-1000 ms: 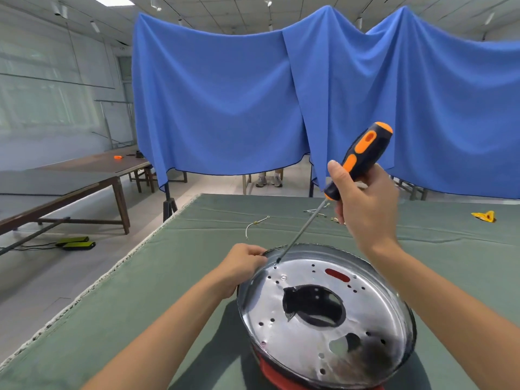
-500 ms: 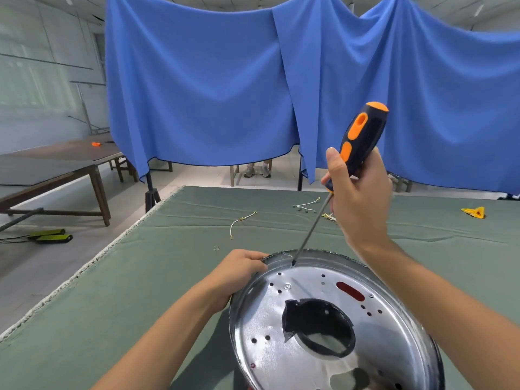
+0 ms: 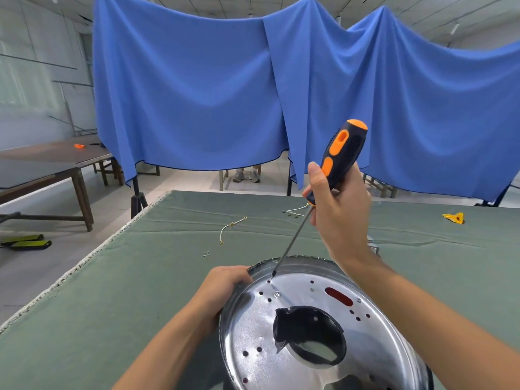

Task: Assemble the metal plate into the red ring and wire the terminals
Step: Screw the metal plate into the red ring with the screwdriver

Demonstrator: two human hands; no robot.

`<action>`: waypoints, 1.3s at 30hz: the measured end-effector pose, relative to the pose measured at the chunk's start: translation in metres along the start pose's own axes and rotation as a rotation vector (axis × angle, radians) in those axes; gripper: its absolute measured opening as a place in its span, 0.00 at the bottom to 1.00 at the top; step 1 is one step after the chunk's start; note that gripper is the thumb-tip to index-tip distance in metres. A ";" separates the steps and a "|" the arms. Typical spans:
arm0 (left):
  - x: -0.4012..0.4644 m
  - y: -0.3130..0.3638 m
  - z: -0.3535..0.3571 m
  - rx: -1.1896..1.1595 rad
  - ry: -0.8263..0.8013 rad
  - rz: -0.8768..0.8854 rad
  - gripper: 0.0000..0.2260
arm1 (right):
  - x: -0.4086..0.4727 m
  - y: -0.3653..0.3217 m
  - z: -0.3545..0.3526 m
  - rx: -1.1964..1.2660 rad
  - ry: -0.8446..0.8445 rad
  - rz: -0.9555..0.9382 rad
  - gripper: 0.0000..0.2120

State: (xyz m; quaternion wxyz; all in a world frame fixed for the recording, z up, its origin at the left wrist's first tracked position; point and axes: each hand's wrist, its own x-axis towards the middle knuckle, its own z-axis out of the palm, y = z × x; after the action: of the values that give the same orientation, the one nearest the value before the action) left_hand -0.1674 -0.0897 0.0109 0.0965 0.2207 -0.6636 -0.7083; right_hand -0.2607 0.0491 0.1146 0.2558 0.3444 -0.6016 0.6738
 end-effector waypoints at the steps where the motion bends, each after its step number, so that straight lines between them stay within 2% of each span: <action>1: -0.001 0.000 0.000 -0.016 0.001 -0.001 0.04 | 0.000 0.000 0.001 -0.001 -0.007 0.001 0.08; 15: 0.004 -0.005 -0.002 -0.095 0.006 -0.015 0.04 | -0.006 0.004 0.007 -0.028 -0.050 0.018 0.09; 30: 0.001 -0.003 -0.001 -0.072 0.007 0.021 0.04 | -0.012 0.000 0.015 -0.147 -0.127 -0.062 0.10; 39: 0.001 -0.002 -0.002 -0.026 0.009 0.047 0.05 | -0.005 -0.006 0.012 -0.152 -0.114 -0.088 0.13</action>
State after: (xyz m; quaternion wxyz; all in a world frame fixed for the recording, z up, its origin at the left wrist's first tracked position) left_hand -0.1672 -0.0917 0.0088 0.1188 0.2071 -0.6587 -0.7135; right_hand -0.2512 0.0388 0.1151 0.2760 0.3881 -0.6488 0.5935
